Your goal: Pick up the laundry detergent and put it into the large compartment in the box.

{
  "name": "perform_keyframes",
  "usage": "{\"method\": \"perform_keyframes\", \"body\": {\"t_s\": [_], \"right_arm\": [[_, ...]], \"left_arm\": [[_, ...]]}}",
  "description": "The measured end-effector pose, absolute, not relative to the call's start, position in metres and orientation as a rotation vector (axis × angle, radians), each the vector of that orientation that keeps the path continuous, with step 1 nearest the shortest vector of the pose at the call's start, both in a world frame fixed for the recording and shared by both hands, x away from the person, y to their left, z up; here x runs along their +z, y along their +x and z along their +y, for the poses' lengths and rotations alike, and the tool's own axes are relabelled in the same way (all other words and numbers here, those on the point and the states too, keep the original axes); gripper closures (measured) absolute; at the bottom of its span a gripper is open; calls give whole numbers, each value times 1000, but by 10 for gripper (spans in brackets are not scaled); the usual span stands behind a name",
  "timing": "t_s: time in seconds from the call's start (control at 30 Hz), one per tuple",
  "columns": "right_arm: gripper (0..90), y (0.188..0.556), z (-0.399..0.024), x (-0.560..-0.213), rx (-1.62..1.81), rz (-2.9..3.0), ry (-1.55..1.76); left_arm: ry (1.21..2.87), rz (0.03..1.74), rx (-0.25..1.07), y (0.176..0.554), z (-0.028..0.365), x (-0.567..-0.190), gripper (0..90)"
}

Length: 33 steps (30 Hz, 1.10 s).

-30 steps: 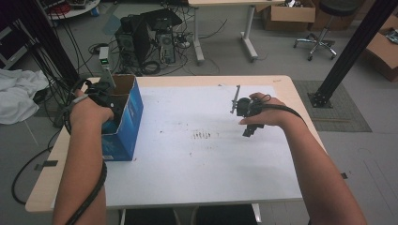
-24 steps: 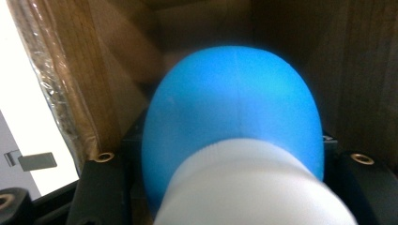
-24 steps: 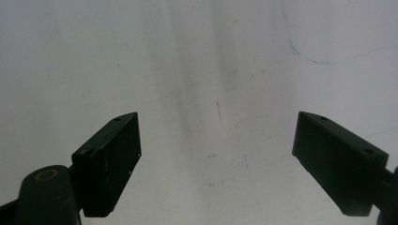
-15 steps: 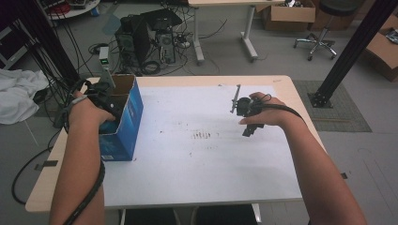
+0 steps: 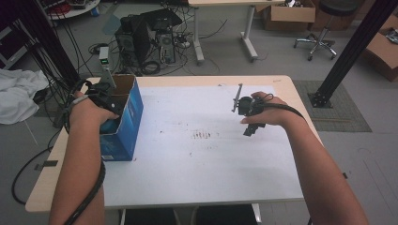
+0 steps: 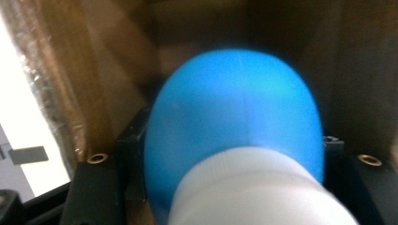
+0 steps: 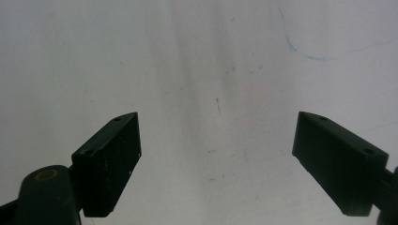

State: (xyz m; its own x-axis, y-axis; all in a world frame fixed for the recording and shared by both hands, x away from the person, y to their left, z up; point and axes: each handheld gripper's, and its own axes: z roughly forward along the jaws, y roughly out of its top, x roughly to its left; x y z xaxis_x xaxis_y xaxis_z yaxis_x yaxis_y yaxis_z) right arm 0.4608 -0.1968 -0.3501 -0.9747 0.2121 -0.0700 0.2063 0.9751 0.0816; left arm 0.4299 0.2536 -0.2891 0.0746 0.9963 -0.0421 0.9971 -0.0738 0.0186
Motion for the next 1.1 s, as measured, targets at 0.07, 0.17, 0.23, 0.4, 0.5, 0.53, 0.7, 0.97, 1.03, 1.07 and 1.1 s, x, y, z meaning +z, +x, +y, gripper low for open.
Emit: {"method": "perform_keyframes", "body": {"t_s": [0.07,0.17,0.23,0.4,0.5,0.53,0.7,0.97,1.03,1.07,1.1], "right_arm": [[159,461,-196,-350,110,3044,324],[159,461,-196,-350,99,3041,313],[159,461,-196,-351,106,3041,314],[159,461,-195,-351,102,3039,318],[159,461,-195,-351,97,3038,316],[159,461,-195,-352,105,3040,317],[159,460,-195,-351,96,3045,309],[158,459,-195,-351,111,3042,315],[158,460,-195,-351,111,3041,315],[159,459,-195,-351,110,3041,315],[158,460,-194,-351,109,3040,313]], "left_arm": [[2271,2109,-24,430,253,-288,343],[2276,2104,-4,430,250,-286,339],[2275,2105,-2,430,250,-285,339],[2270,2111,4,429,252,-284,328],[2270,2110,4,429,252,-283,324],[2268,2110,12,428,252,-282,323],[2277,2099,29,425,251,-276,317],[2288,2084,54,422,251,-265,281],[2286,2087,59,421,251,-262,282],[2283,2087,63,421,251,-260,282],[2282,2088,67,420,251,-258,282]]}}
